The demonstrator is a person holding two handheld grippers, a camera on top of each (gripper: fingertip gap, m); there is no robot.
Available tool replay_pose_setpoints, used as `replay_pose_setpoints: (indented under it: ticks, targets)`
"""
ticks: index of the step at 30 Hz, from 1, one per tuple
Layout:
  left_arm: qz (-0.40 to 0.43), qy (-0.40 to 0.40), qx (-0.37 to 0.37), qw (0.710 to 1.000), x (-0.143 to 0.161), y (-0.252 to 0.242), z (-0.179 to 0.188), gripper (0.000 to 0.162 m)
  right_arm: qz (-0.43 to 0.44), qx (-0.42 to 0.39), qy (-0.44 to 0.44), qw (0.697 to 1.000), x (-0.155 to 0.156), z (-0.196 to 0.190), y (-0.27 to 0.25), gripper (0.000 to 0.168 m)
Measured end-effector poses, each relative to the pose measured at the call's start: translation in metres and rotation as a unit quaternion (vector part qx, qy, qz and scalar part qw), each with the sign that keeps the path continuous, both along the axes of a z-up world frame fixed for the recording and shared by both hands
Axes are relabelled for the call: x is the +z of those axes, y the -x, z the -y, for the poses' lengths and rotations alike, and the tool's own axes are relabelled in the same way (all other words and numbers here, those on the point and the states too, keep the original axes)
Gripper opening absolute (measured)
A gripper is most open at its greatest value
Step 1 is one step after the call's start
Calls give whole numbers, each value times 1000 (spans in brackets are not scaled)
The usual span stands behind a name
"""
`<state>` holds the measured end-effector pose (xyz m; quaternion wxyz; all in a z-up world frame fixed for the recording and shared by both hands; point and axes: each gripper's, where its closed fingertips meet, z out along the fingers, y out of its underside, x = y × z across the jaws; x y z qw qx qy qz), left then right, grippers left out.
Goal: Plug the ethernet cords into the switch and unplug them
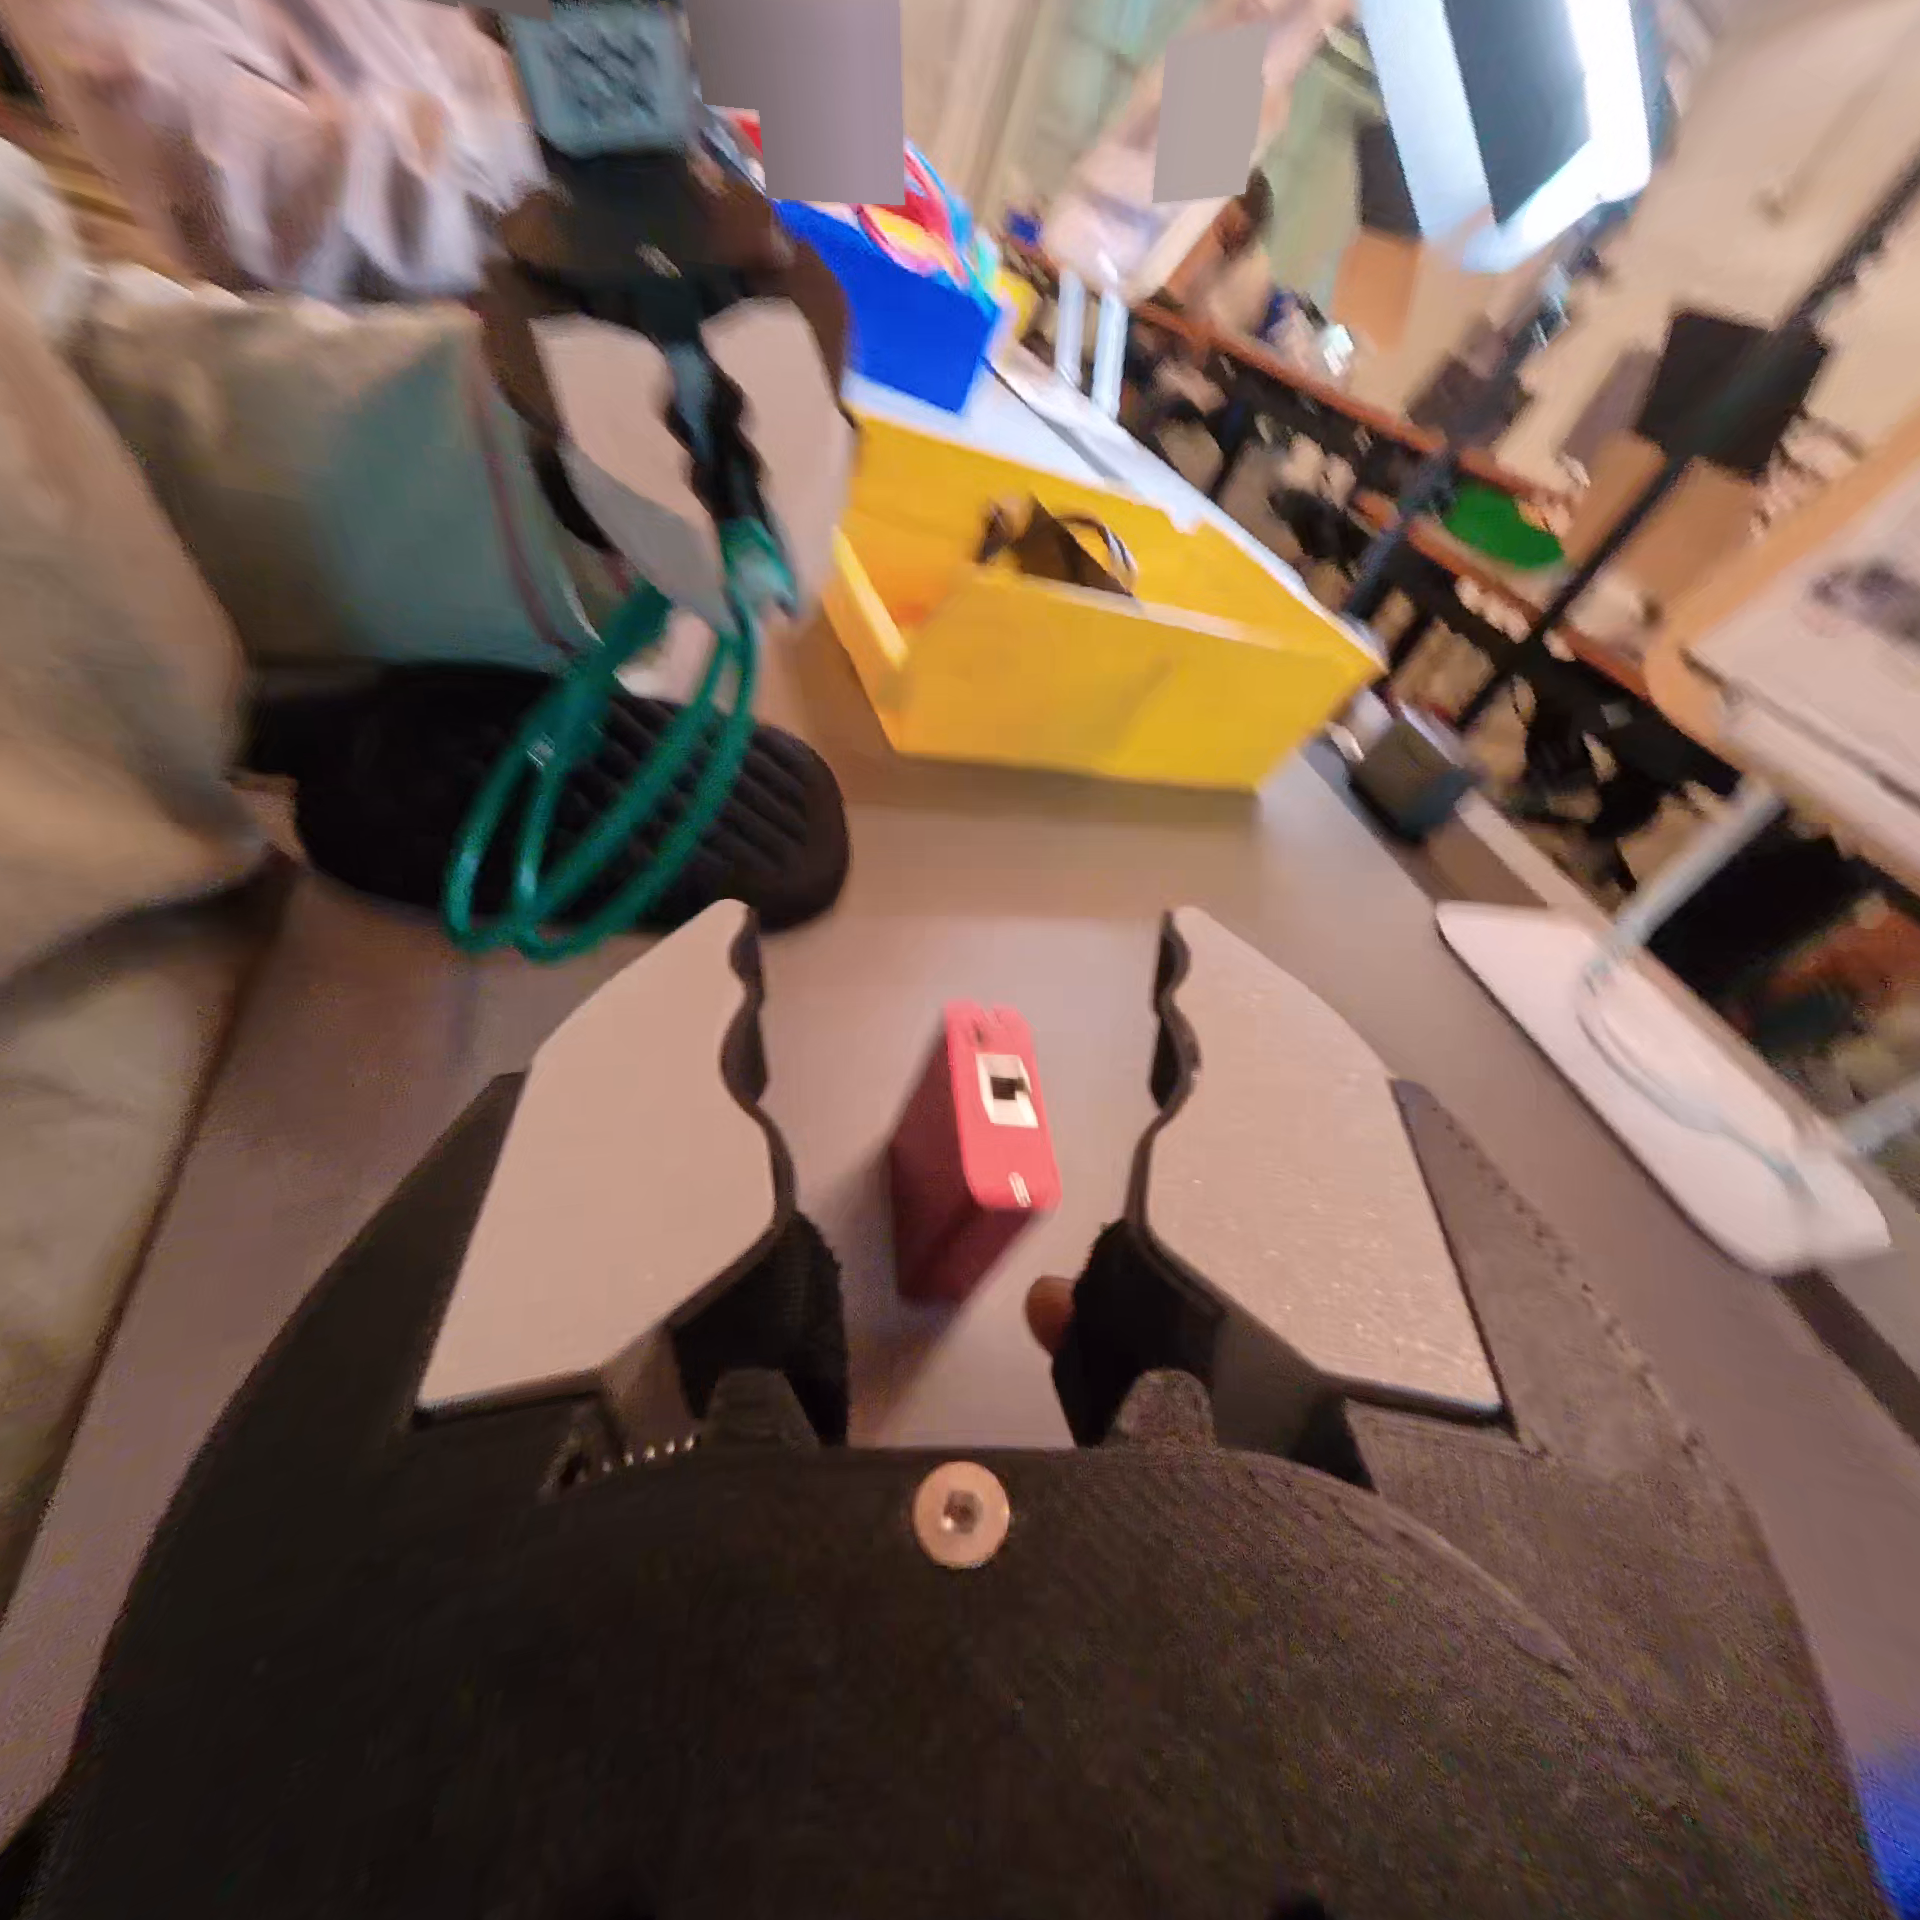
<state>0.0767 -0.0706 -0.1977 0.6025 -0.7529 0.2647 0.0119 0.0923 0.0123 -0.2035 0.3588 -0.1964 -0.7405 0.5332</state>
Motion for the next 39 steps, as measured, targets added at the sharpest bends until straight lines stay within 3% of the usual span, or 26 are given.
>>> replay_pose_setpoints:
  ticks: [3,6,9,13,17,19,20,21,26,28,31,35,39]
  targets:
    - [3,5,15,1000,-2,5,-2,10,88,-72,9,994,-30,-33,7,96]
    - [4,13,22,1000,-5,6,-6,10,148,-81,14,986,-53,-29,15,96]
    - [1,13,23,1000,-5,5,-7,10,199,-93,-37,975,-78,-29,24,80]
    - [7,6,23,1000,-3,6,-4,10,287,-75,-68,953,-102,-27,27,79]
    - [10,1,24,1000,-2,7,-3,10,322,-65,-81,941,-113,-26,29,70]
    - [12,0,22,1000,-2,7,-3,10,323,-57,-93,940,-116,-25,28,57]
    - [12,-1,21,1000,-2,8,-3,10,318,-44,-102,941,-117,-22,26,38]
    - [12,-2,22,1000,-2,8,-3,10,302,-37,-109,946,-114,-20,26,31]
    - [13,-3,27,1000,-1,11,-1,10,246,-27,-144,958,-93,-19,17,27]
    - [17,-3,25,1000,-1,11,0,10,293,-23,-169,941,-87,-23,3,28]
    - [14,-2,26,1000,-2,11,-2,10,387,-37,-286,876,-90,-41,-21,31]
    - [11,-1,26,1000,-2,10,-3,10,449,-46,-404,796,-94,-55,-32,31]
    - [10,-2,28,1000,-2,10,-1,10,460,-23,-418,783,-98,-41,-24,30]
